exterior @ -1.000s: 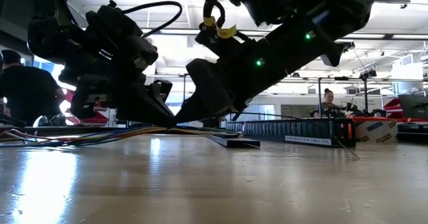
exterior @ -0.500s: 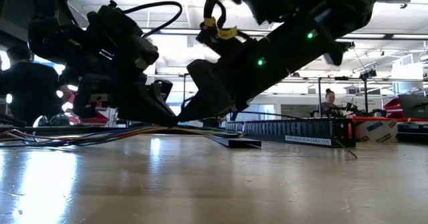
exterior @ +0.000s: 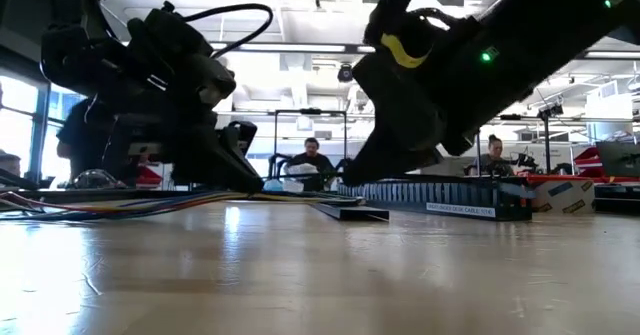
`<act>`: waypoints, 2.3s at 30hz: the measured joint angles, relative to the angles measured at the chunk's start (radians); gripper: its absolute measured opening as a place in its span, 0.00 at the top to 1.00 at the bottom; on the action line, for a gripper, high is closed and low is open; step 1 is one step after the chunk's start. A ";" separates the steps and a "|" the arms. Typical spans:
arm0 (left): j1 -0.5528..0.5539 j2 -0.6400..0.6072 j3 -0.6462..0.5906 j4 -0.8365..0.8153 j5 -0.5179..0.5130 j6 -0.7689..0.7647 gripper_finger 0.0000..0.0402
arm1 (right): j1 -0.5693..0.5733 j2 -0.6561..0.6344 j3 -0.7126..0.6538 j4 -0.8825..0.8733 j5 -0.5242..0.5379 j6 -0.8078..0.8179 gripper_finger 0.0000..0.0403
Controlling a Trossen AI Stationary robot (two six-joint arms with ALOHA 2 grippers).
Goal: Ziptie cables
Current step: Wrap the black zip tie around the cable wires
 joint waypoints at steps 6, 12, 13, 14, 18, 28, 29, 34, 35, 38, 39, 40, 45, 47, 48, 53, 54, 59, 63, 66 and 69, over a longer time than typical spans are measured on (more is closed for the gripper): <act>-0.001 0.000 0.000 -0.007 -0.014 -0.026 0.98 | -0.054 -0.006 0.000 0.063 -0.108 -0.064 0.98; -0.008 0.000 0.000 -0.026 -0.004 -0.031 0.84 | -0.114 -0.005 0.000 0.081 -0.207 -0.110 0.77; -0.010 0.000 0.000 -0.026 -0.004 -0.031 0.82 | -0.119 -0.005 0.000 0.091 -0.207 -0.129 0.74; -0.012 0.000 0.000 -0.026 -0.004 -0.031 0.79 | -0.123 -0.005 0.000 0.105 -0.207 -0.146 0.71; -0.014 0.000 0.000 -0.026 -0.002 -0.017 0.73 | -0.147 0.003 0.000 0.152 -0.224 -0.187 0.63; -0.012 0.000 0.000 -0.033 -0.028 -0.014 0.76 | -0.209 0.076 0.001 0.337 -0.294 -0.298 0.64; -0.012 0.000 0.000 -0.034 -0.028 -0.014 0.76 | -0.212 0.079 0.001 0.344 -0.294 -0.297 0.66; -0.012 0.000 0.000 -0.038 -0.028 -0.007 0.78 | -0.214 0.080 0.001 0.351 -0.299 -0.319 0.75; -0.012 0.000 0.000 -0.038 -0.028 -0.002 0.78 | -0.214 0.080 0.001 0.351 -0.306 -0.324 0.78; -0.012 0.000 0.000 -0.038 -0.028 0.020 0.78 | -0.216 0.080 0.001 0.346 -0.341 -0.332 0.87; -0.012 0.000 0.000 -0.038 -0.028 0.024 0.78 | -0.216 0.080 0.001 0.339 -0.343 -0.332 0.91; -0.012 0.000 0.000 -0.038 -0.028 0.025 0.78 | -0.216 0.080 0.001 0.337 -0.342 -0.334 0.95; -0.012 0.000 0.000 -0.038 -0.029 0.040 0.78 | -0.214 0.080 0.001 0.344 -0.326 -0.344 0.98; -0.011 0.000 0.000 -0.038 -0.029 0.040 0.78 | -0.214 0.080 0.001 0.344 -0.326 -0.347 0.99; -0.011 0.000 0.000 -0.038 -0.029 0.040 0.78 | -0.214 0.080 0.001 0.344 -0.326 -0.347 1.00; -0.006 0.000 0.000 -0.039 -0.028 0.037 0.78 | -0.214 0.080 0.001 0.344 -0.326 -0.347 1.00; -0.002 0.000 0.000 -0.040 -0.028 0.029 0.78 | -0.214 0.080 0.001 0.343 -0.326 -0.348 1.00; 0.018 0.000 0.000 -0.046 0.022 -0.005 0.78 | -0.212 0.080 0.001 0.344 -0.323 -0.361 1.00; 0.026 0.000 0.000 -0.050 0.077 -0.033 0.78 | -0.190 0.080 0.001 0.348 -0.262 -0.438 1.00; 0.027 0.000 0.000 -0.049 0.096 -0.049 0.78 | -0.167 0.080 0.001 0.359 -0.206 -0.518 1.00; 0.026 0.000 0.000 -0.044 0.119 -0.057 0.78 | -0.146 0.080 0.001 0.388 -0.165 -0.604 1.00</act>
